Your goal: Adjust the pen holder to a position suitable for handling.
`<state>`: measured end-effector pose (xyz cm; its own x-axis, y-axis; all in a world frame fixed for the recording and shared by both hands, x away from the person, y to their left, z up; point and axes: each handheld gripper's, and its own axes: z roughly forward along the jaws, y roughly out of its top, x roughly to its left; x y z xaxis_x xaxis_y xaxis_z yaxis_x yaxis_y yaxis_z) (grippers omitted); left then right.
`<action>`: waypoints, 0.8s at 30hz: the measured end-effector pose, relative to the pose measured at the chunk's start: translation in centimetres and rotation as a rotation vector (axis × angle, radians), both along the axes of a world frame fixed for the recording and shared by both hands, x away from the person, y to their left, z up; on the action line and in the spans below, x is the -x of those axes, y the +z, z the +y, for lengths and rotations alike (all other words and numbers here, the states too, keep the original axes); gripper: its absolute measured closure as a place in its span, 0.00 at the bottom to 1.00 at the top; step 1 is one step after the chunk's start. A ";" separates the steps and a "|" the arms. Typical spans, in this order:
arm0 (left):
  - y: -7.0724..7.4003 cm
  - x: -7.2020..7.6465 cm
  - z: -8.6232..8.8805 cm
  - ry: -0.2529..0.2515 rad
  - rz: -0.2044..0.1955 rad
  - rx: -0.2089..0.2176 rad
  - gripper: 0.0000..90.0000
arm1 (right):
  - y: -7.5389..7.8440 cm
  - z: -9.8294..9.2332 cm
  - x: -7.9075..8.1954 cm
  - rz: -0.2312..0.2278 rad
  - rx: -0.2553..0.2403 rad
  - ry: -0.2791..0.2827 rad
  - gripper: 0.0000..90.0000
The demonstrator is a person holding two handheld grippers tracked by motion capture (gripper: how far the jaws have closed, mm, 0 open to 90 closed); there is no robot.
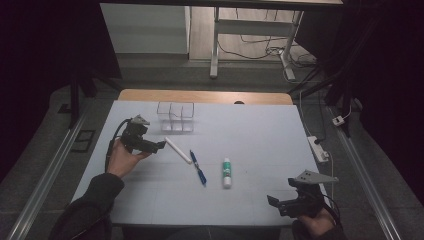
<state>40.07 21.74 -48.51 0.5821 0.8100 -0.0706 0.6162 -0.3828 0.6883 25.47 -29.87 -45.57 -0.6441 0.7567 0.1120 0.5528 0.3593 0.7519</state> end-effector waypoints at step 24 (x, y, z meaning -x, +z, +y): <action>-1.1 -6.0 1.4 0.124 0.047 -0.064 0.98 | 0.0 0.0 0.0 0.006 0.002 0.009 0.00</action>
<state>46.11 23.14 -49.57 0.4750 0.8790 -0.0414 0.6920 -0.3441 0.6346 25.51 -29.84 -45.60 -0.6501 0.7512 0.1143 0.5542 0.3658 0.7477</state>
